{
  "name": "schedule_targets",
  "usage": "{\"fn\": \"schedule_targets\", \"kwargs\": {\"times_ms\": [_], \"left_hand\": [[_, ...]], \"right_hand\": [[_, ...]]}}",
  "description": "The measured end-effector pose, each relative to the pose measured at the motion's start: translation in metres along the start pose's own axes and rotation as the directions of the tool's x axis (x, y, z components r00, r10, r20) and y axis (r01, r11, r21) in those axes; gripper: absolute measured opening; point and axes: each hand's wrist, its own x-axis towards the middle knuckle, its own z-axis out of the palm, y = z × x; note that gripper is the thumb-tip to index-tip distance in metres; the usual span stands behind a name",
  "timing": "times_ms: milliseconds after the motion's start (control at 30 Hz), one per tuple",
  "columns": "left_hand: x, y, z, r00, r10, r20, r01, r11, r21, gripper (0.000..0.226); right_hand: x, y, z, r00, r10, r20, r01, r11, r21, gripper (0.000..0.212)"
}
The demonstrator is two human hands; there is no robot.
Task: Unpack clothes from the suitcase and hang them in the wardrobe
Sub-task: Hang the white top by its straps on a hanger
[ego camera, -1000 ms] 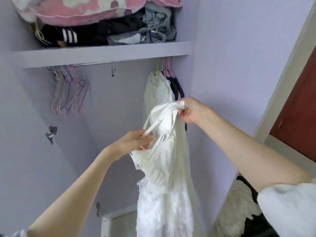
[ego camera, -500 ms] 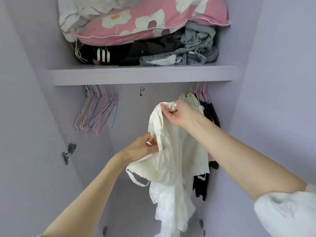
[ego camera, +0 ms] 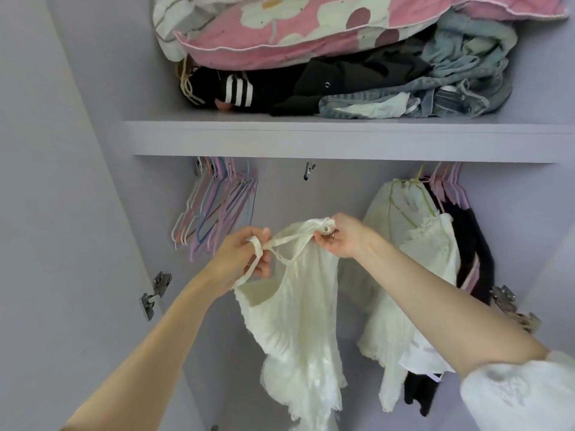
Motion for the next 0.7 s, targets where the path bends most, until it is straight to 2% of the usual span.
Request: {"fn": "schedule_targets", "kwargs": {"times_ms": [100,200,233,367,500,533,600,700], "left_hand": [[0.029,0.004,-0.035,0.986,-0.085,0.141,0.064,0.987,0.150,0.017],[0.053,0.015,-0.065,0.936,-0.245,0.252,0.117,0.893,0.435,0.022],[0.060,0.019,-0.074,0.924,-0.280,0.262,0.128,0.868,0.479,0.027],[0.084,0.025,-0.100,0.933,-0.283,0.224,0.191,0.913,0.360,0.034],[0.104,0.028,-0.114,0.974,-0.214,0.077,0.203,0.971,0.129,0.032],[0.109,0.028,-0.118,0.978,-0.207,0.033,0.201,0.970,0.140,0.032],[0.113,0.025,-0.122,0.977,-0.212,-0.023,0.210,0.941,0.264,0.028],[0.113,0.015,-0.124,0.970,-0.241,-0.042,0.237,0.888,0.394,0.022]], "right_hand": [[0.039,0.010,0.025,0.999,0.018,0.037,-0.012,0.987,-0.161,0.028],[0.071,0.019,0.049,0.998,0.036,0.054,-0.020,0.961,-0.275,0.022],[0.080,0.025,0.055,0.997,0.047,0.053,-0.030,0.957,-0.289,0.020],[0.108,0.047,0.070,0.995,0.088,0.040,-0.067,0.928,-0.368,0.015],[0.129,0.050,0.093,0.995,0.091,0.041,-0.045,0.783,-0.620,0.024],[0.135,0.048,0.102,0.996,0.072,0.050,-0.022,0.752,-0.659,0.027],[0.149,0.043,0.118,0.997,0.019,0.076,0.040,0.712,-0.701,0.039],[0.166,0.044,0.142,0.994,-0.016,0.106,0.090,0.669,-0.738,0.060]]}}
